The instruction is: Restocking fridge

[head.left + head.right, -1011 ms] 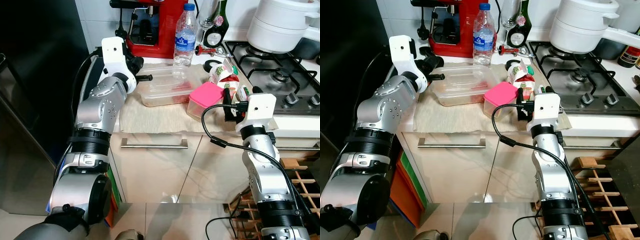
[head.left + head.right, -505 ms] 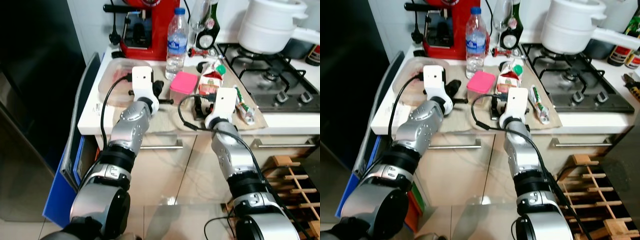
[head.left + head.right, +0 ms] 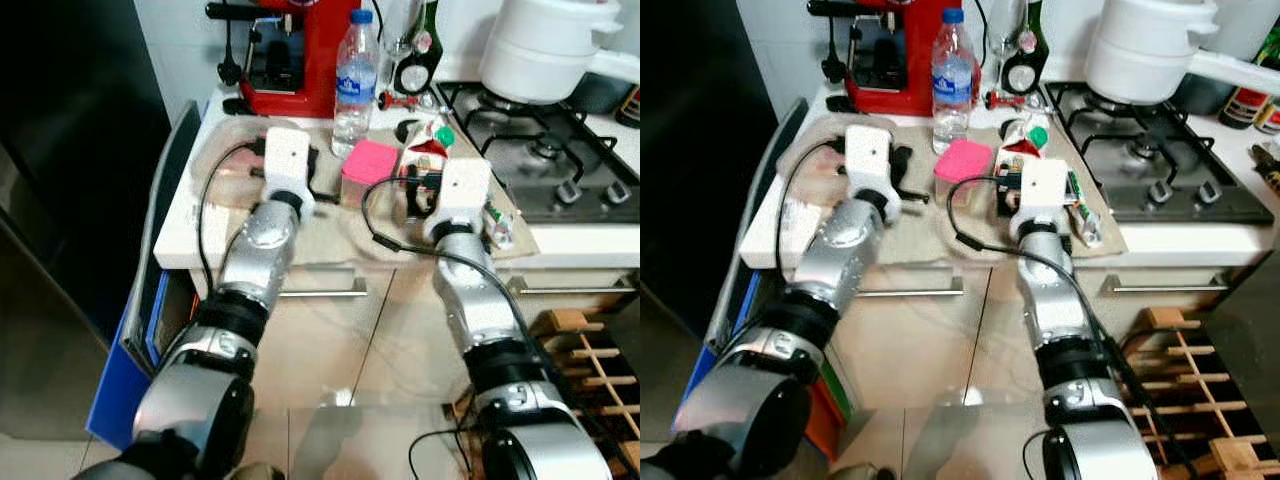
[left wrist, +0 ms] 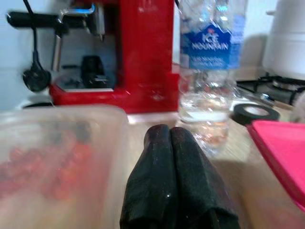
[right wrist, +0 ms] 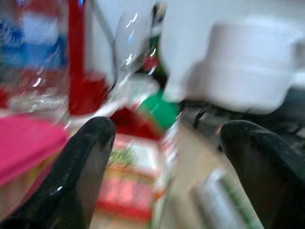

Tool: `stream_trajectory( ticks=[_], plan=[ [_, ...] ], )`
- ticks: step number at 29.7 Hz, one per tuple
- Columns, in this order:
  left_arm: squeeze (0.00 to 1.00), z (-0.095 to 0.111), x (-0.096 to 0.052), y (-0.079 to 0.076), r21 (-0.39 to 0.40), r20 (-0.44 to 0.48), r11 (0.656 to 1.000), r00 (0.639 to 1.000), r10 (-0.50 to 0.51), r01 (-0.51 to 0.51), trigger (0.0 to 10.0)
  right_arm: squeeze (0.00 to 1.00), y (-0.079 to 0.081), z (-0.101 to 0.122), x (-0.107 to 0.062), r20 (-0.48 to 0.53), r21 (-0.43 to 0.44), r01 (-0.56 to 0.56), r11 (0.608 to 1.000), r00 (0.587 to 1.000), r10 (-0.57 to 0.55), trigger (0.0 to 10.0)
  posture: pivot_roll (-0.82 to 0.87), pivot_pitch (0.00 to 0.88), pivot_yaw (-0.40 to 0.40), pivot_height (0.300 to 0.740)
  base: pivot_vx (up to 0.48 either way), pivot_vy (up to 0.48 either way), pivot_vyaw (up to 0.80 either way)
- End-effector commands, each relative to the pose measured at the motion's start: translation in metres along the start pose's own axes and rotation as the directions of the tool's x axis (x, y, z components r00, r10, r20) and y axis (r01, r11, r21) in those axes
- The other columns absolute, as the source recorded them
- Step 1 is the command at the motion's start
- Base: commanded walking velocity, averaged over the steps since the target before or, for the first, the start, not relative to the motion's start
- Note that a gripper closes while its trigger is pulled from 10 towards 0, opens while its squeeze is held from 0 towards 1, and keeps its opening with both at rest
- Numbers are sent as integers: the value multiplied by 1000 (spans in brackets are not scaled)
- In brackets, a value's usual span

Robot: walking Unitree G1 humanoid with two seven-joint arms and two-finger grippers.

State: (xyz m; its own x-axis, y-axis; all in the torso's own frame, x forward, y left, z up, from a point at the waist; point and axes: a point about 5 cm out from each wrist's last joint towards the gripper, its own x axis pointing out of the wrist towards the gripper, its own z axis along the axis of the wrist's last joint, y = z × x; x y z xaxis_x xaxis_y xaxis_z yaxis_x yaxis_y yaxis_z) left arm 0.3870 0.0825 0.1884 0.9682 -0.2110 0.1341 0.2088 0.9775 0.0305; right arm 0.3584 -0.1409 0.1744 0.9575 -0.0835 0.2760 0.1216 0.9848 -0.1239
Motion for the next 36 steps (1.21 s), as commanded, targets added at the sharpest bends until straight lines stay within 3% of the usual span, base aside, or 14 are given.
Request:
stream_trajectory(
  ticks=[1, 8, 10, 11, 12, 14, 17, 24, 25, 26, 28, 32, 36],
  plan=[
    [0, 12, 4, -3, 12, 44, 1000, 999, -20, 20, 10000, 0, 3, 7, -1, 48, -26, -7, 1000, 999, 8, 10000, 84, 0, 2, 740, 0, 0, 0],
    [0, 10, 2, -11, -14, 56, 997, 995, -77, 78, 10000, 0, 6, 10, -5, 105, -71, 4, 997, 994, 3, 10000, 85, 0, 7, 740, 0, 0, 0],
    [0, 18, 0, -23, 39, 111, 989, 983, -144, 141, 10000, 0, 5, 17, -8, 177, -128, 25, 991, 984, -2, 10000, 83, 0, 5, 740, 0, 0, 0],
    [0, 39, -5, -30, 209, 257, 968, 948, -189, 136, 10000, 0, 5, 27, -12, 266, -201, 47, 979, 964, 9, 10000, 82, 0, 6, 740, 0, 0, 0],
    [0, 39, -5, -30, 209, 257, 968, 948, -189, 136, 10000, 0, 5, 27, -12, 266, -201, 47, 979, 964, 9, 10000, 82, 0, 6, 740, 0, 0, 0],
    [0, 55, -10, -37, 319, 354, 939, 903, -242, 127, 10000, 0, 4, 31, -14, 304, -234, 60, 970, 953, 14, 10000, 82, 0, 7, 740, 0, 0, 0],
    [0, 61, -11, -41, 325, 376, 934, 887, -269, 146, 10000, 0, 0, 28, -15, 295, -224, 84, 971, 955, -15, 10000, 82, 0, 10, 740, 0, 0, 0],
    [27, 59, -7, -27, 229, 323, 964, 924, -205, 134, 10000, 0, -13, 23, -18, 273, -202, 134, 970, 959, -76, 10000, 80, 0, 17, 740, 0, 0, 0],
    [843, 59, -6, -21, 196, 311, 973, 933, -179, 121, 10000, 0, -14, 23, -18, 268, -191, 140, 971, 960, -86, 10000, 80, 0, 17, 740, 0, 0, 0],
    [1000, 59, -4, -14, 153, 296, 982, 943, -149, 107, 10000, 0, -16, 22, -19, 258, -172, 146, 974, 961, -99, 10000, 81, 0, 17, 740, 0, 0, 0],
    [1000, 59, -1, 3, 98, 278, 993, 956, -91, 66, 10000, 0, -19, 21, -19, 246, -142, 155, 978, 962, -117, 10000, 83, 0, 16, 740, 0, 0, 0],
    [1000, 60, 1, 29, 63, 252, 998, 968, -14, -2, 10000, 0, -22, 22, -20, 238, -118, 163, 980, 962, -131, 10000, 87, 0, 11, 740, 0, 0, 0],
    [1000, 66, 1, 33, 63, 269, 998, 963, -14, -3, 10000, 0, -23, 22, -20, 235, -115, 161, 980, 963, -131, 10000, 88, 0, 10, 740, 0, 0, 0]
  ],
)
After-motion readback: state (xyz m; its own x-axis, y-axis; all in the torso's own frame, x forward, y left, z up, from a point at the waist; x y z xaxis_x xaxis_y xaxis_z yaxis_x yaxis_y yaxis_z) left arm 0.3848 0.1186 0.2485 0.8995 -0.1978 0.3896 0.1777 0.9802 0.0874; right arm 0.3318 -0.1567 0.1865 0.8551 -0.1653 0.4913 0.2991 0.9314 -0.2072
